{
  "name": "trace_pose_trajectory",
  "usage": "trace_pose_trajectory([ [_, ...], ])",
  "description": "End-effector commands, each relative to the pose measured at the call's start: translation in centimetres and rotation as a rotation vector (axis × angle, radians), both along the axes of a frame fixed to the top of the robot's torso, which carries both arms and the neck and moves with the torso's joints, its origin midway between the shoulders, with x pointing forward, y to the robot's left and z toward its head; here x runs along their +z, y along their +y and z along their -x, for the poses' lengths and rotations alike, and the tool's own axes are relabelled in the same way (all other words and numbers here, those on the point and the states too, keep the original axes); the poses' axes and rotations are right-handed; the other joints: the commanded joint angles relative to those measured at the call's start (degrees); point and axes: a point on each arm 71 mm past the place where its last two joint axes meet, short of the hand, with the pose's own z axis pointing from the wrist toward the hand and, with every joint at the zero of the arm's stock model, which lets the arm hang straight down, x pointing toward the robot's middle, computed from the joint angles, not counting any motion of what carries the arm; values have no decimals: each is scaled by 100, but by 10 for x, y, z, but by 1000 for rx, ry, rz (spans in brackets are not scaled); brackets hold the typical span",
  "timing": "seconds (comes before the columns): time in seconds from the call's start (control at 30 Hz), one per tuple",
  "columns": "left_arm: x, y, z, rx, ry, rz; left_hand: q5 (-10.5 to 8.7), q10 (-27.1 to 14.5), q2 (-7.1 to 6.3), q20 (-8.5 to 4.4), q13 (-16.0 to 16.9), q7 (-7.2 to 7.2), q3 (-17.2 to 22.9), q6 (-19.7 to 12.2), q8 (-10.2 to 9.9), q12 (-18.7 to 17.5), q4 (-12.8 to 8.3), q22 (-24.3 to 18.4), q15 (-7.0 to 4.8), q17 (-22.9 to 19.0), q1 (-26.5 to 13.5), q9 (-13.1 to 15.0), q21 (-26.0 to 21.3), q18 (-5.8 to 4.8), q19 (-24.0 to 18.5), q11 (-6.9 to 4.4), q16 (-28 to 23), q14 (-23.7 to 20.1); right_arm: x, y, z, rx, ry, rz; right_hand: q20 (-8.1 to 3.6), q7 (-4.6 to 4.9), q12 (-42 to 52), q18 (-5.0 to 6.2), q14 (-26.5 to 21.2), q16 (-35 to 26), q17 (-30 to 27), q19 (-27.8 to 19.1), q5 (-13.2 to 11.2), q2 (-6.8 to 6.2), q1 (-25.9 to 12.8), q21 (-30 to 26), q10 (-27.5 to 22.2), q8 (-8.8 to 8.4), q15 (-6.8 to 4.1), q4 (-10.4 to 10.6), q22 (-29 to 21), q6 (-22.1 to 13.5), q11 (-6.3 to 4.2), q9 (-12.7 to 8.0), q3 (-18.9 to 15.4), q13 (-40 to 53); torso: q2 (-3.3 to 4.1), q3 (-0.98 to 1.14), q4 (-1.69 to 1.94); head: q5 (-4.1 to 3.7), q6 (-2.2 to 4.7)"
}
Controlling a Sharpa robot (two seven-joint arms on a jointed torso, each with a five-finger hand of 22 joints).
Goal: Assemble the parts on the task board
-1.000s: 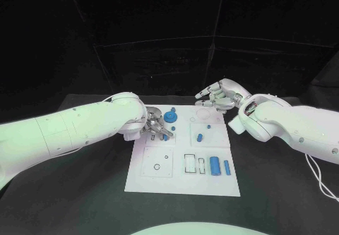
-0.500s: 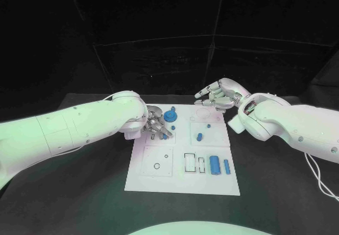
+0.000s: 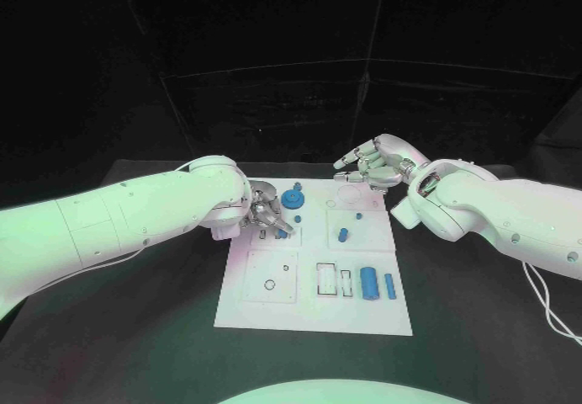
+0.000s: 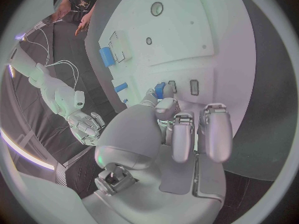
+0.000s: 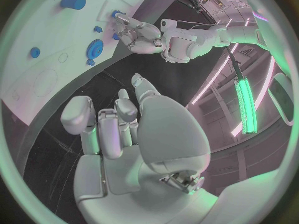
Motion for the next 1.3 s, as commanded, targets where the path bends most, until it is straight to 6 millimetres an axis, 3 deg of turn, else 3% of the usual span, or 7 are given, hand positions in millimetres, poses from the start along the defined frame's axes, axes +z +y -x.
trace_pose_trajectory([
  [0.03, 0, 2, 1, 40, 6, 51, -6, 29, -434, -25, 8, 33, 1951, 14, -4, -5, -999, -2, 17, 1509, -531, 106, -27, -35, 74, 1, 17, 606, 1, 1, 0, 14, 5, 4, -8, -3, -35, 99, 268, -15, -3, -47, 49, 53, -10, -36, -5, 17, -51, -36, -10, 26, -17, -9, -6, -10, -1, 5, 6, 1, 4],
  [0.27, 3, 9, 3, 96, -19, 106, -34, 87, -977, -6, 2, 13, 3556, 20, 172, 20, -1126, 0, 3, 1509, -1252, 350, -50, -34, 75, 7, 17, 606, 0, 1, 0, 16, 9, 7, -8, -3, -38, 102, 266, -19, -10, -53, 55, 52, -11, -43, -7, 17, -52, -36, -24, 25, -17, -9, -7, -14, -2, 4, 7, 13, -2],
  [0.33, 4, 11, 4, 110, -29, 119, -35, 96, -1030, -5, 3, 5, 3715, 13, 197, 27, -1155, 3, 1, 1509, -1318, 387, -52, -35, 77, 2, 17, 606, 0, 1, -1, 16, 10, 7, -8, -3, -38, 102, 266, -19, -10, -53, 55, 52, -11, -43, -7, 17, -52, -36, -24, 25, -17, -9, -7, -14, 0, 5, 9, 16, 0],
  [0.67, 1, 20, 10, 147, -53, 143, -44, 112, -1122, -8, 6, -6, 4003, 7, 255, 38, -1210, -7, -10, 1509, -1440, 465, -66, -33, 75, 0, 17, 606, -1, 0, -1, 17, 14, 10, -8, -3, -38, 102, 266, -19, -10, -53, 55, 52, -11, -43, -7, 17, -52, -36, -24, 25, -17, -9, -7, -14, -6, 3, 17, 29, -10],
  [1.3, -8, 19, 11, 79, -88, 34, -49, 97, -1142, -10, -23, -5, 4041, -4, 260, 14, -1224, -42, -12, 1509, -1455, 477, -89, -25, 63, 1, 17, 606, -1, 1, -1, 21, 14, 16, -8, -2, -38, 102, 267, -20, -10, -54, 64, 49, -19, -46, -6, 17, -51, -34, -27, 21, -16, -11, -10, -14, 2, -1, -5, 60, -42],
])
